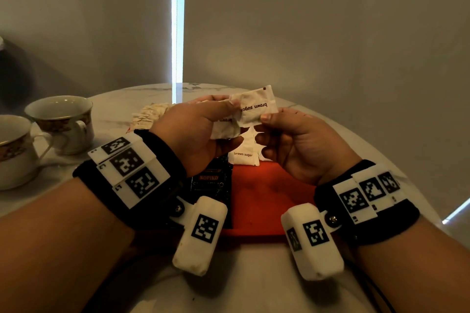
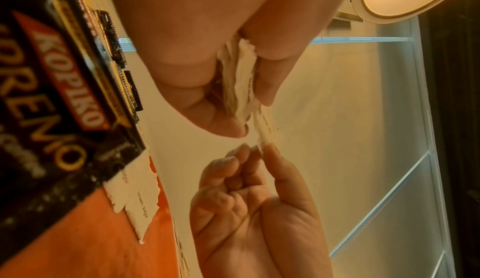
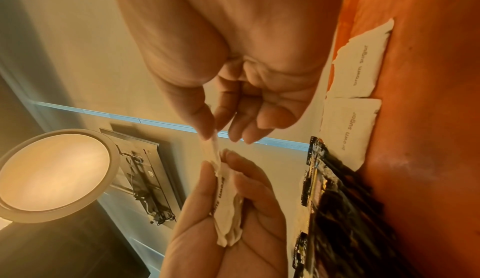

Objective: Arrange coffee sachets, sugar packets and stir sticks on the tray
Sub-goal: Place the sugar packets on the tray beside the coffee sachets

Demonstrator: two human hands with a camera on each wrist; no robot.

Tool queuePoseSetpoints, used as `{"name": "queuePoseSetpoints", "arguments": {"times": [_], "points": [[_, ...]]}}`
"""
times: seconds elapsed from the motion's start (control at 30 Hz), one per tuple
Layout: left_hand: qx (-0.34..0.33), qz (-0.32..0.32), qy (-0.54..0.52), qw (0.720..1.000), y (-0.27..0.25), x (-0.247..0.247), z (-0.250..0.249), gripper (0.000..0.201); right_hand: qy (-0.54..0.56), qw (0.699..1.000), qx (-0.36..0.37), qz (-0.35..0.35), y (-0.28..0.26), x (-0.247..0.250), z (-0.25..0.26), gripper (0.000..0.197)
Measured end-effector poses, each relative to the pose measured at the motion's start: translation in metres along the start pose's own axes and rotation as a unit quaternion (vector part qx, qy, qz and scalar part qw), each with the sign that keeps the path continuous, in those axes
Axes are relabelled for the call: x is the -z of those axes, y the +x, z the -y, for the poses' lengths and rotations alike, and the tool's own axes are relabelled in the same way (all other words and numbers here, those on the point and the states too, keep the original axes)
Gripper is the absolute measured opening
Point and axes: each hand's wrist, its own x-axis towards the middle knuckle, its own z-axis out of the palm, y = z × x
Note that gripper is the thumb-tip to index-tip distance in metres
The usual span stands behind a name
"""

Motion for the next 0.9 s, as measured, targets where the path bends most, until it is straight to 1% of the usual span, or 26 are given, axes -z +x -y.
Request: {"name": "queuePoseSetpoints", "arguments": {"times": [0.07,0.17,0.23,0.33,0.4,0.5,0.63,0.73,0.77,0.8,0.83,0.9], "points": [[0.005,-0.014,0.001,1.0,0.002,0.001,0.0,0.019,0.011,1.0,0.003,-0.006,0.0,0.001,0.001,0.043],[0.008,-0.028,-0.004,1.0,0.003,0.001,-0.001,0.014,0.03,0.999,0.006,-0.017,0.0,0.001,0.003,0.039],[0.009,-0.033,-0.005,0.999,0.003,0.001,-0.002,0.019,0.042,0.999,0.009,-0.021,0.0,0.001,0.003,0.038],[0.015,-0.03,-0.006,0.999,0.003,0.002,-0.004,0.025,0.058,0.998,0.016,-0.024,-0.001,0.0,0.004,0.024],[0.019,-0.025,-0.003,1.0,0.001,0.001,-0.004,0.021,0.071,0.997,0.021,-0.03,-0.002,-0.001,0.004,0.018],[0.011,-0.023,0.02,0.999,0.0,0.001,-0.002,0.01,0.084,0.995,0.03,-0.041,-0.002,-0.003,0.003,0.023],[0.009,-0.005,0.04,0.999,0.0,0.001,0.0,0.018,0.062,0.996,0.035,-0.058,-0.002,-0.006,0.001,0.022],[0.016,0.033,0.06,0.998,-0.001,0.004,-0.001,0.036,0.045,0.997,0.045,-0.051,-0.004,-0.009,0.0,0.023],[0.019,0.046,0.071,0.996,-0.001,0.004,-0.001,0.039,0.041,0.997,0.047,-0.046,-0.005,-0.01,0.0,0.023],[0.02,0.061,0.08,0.995,-0.001,0.005,0.0,0.038,0.036,0.997,0.047,-0.041,-0.005,-0.01,0.0,0.023],[0.019,0.068,0.085,0.994,-0.002,0.004,0.0,0.03,0.034,0.998,0.046,-0.036,-0.006,-0.011,0.0,0.021],[0.015,0.058,0.09,0.994,-0.004,0.003,-0.001,0.008,0.037,0.998,0.041,-0.031,-0.006,-0.012,0.0,0.018]]}}
